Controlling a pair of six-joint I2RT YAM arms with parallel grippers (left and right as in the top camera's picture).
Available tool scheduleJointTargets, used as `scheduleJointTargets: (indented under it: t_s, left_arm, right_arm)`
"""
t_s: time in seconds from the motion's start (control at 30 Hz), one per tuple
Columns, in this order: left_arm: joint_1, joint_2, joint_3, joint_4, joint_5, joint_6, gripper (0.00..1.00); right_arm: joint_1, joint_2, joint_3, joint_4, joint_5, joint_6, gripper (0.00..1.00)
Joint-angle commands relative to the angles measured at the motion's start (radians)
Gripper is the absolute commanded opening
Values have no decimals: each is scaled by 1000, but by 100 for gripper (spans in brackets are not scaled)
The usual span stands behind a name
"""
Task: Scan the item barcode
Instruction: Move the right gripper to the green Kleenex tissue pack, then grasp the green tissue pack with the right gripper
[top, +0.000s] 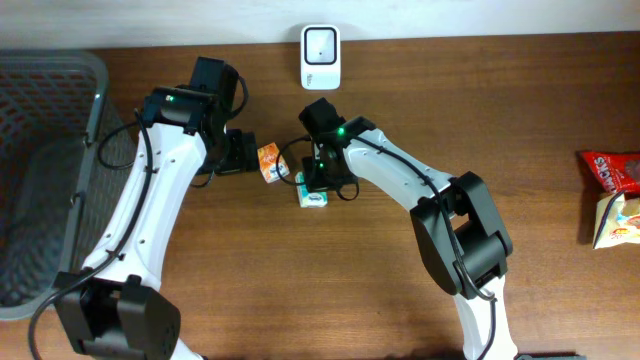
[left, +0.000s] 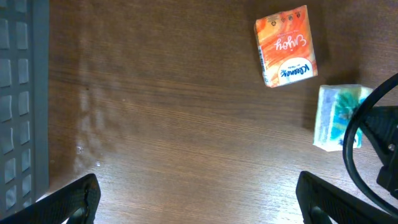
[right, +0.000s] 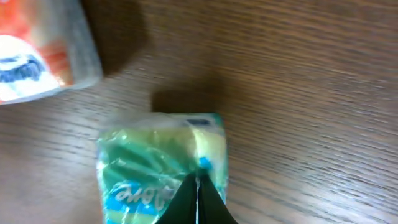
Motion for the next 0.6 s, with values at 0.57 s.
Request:
scheduleJointTargets:
  t_s: [0.57]
  left_arm:
    - [3,2,5,1,-10,-13,99]
  right_arm:
    - [-75,-113,127,-206,-285,-196,4]
